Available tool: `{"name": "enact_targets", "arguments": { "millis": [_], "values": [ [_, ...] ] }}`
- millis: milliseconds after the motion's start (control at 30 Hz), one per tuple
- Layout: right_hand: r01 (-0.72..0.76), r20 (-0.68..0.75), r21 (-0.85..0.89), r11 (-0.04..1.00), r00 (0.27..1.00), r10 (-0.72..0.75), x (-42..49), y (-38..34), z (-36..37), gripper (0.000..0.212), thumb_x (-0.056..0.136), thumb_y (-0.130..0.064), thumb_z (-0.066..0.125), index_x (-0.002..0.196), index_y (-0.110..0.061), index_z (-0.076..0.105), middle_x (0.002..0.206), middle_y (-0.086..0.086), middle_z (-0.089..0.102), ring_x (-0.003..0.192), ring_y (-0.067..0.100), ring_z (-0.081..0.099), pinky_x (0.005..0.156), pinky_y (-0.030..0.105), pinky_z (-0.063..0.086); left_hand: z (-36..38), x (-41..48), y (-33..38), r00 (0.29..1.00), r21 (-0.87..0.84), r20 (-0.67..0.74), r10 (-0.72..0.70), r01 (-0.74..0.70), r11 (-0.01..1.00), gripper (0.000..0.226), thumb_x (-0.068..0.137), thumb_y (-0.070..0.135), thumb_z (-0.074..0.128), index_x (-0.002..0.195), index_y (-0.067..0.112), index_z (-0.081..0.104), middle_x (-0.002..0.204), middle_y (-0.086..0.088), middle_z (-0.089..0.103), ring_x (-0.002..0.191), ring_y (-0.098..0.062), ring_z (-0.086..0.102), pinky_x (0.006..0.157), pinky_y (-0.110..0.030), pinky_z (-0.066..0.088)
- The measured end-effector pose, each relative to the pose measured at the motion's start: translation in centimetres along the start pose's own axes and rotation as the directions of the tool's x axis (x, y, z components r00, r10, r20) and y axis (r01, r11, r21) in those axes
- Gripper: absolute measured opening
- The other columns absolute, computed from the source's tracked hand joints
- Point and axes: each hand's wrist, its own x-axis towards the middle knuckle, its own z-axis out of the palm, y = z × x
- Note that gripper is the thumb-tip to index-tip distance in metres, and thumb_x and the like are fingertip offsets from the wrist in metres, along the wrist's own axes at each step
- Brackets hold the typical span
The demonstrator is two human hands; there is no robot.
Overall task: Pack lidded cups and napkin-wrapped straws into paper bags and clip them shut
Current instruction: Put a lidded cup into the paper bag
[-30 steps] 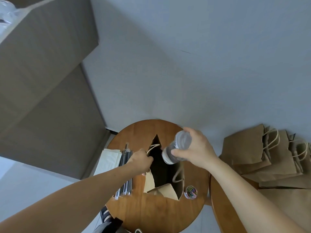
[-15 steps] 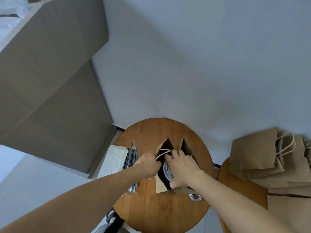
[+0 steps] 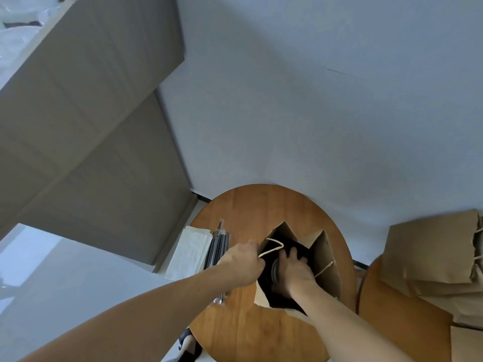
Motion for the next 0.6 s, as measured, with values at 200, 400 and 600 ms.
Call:
{"name": "enact_targets", "arguments": {
  "millis": [200, 400, 600],
  "values": [
    [0.053, -0.072, -0.087, 0.995, 0.996, -0.060, 2.1, -0.2, 1.8, 0.083, 0.085, -0.051, 0.061, 0.146, -0.017, 0.017, 0.142, 0.015, 0.027, 0.124, 0.038, 0.040, 0.086, 0.040, 0.052, -0.3, 0.1, 0.5, 1.000, 0.029, -0.028, -0.001, 0.002, 1.000, 0.024, 0.094, 0.028, 0.045, 0.115, 0.018, 0.050, 0.097, -0.005, 0.063, 0.085, -0.023, 0.064, 0.082, -0.042, 0.059],
    [0.097, -0.109, -0.101, 0.990, 0.988, -0.107, 2.8, 0.2, 4.3, 0.078, 0.086, -0.056, 0.052, 0.145, -0.018, 0.019, 0.143, 0.015, 0.030, 0.123, 0.037, 0.042, 0.086, 0.040, 0.050, 0.0, 0.3, 0.0, 1.000, 0.016, -0.021, 0.006, -0.006, 1.000, 0.021, 0.094, 0.030, 0.046, 0.113, 0.021, 0.048, 0.092, -0.002, 0.063, 0.080, -0.019, 0.065, 0.078, -0.041, 0.060],
    [0.067, -0.080, -0.021, 0.998, 0.994, -0.069, 3.2, -0.4, 3.7, 0.097, 0.079, -0.064, 0.058, 0.150, -0.020, 0.009, 0.148, 0.014, 0.022, 0.127, 0.038, 0.038, 0.089, 0.041, 0.049, 0.0, 0.8, 0.0, 0.999, -0.003, -0.044, -0.002, 0.002, 1.000, 0.021, 0.093, 0.032, 0.048, 0.113, 0.025, 0.049, 0.088, 0.003, 0.061, 0.075, -0.015, 0.065, 0.073, -0.036, 0.061]
  ]
}}
